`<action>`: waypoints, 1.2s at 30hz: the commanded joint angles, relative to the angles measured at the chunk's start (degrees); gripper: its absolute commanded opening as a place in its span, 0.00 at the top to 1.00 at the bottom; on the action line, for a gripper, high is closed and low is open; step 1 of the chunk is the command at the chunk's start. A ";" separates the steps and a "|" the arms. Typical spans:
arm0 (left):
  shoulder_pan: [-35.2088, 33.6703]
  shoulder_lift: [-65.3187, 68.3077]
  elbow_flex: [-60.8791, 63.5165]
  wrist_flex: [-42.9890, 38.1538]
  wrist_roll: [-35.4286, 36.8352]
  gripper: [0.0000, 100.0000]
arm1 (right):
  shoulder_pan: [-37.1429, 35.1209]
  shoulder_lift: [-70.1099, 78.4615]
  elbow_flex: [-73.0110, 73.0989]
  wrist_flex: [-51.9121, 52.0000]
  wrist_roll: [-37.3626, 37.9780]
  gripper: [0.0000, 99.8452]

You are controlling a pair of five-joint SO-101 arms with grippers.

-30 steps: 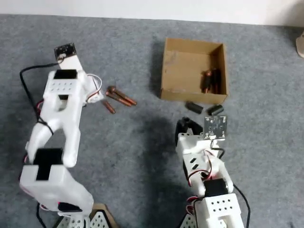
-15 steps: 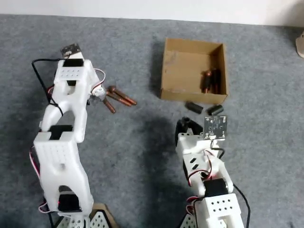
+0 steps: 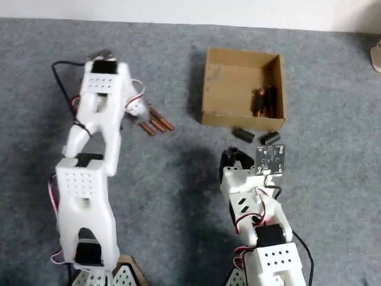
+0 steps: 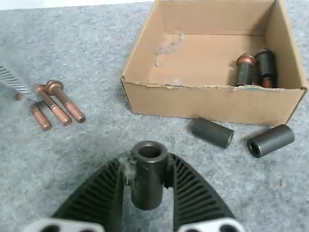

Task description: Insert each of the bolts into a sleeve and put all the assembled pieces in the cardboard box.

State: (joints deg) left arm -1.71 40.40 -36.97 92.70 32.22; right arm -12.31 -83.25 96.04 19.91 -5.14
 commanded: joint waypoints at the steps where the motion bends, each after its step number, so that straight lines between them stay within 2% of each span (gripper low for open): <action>1: 1.54 -2.15 -4.18 2.02 0.44 0.73 | 0.57 -0.92 6.81 -1.36 0.79 1.00; 11: -0.48 0.04 -4.26 0.35 1.23 0.75 | 0.57 -0.92 6.81 -1.36 0.79 1.00; 20: -2.33 6.37 -4.44 -6.68 9.41 0.75 | 0.57 -0.92 6.81 -1.36 0.79 1.00; 26: -5.58 6.64 -4.26 -9.85 17.85 0.75 | 0.57 -0.92 6.81 -1.36 0.79 1.00; 36: -7.25 6.81 -4.09 -9.32 18.11 0.75 | 0.57 -0.92 6.81 -1.36 0.79 1.00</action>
State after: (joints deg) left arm -7.25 47.87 -38.99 83.65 49.80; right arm -12.31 -83.25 96.04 19.91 -5.14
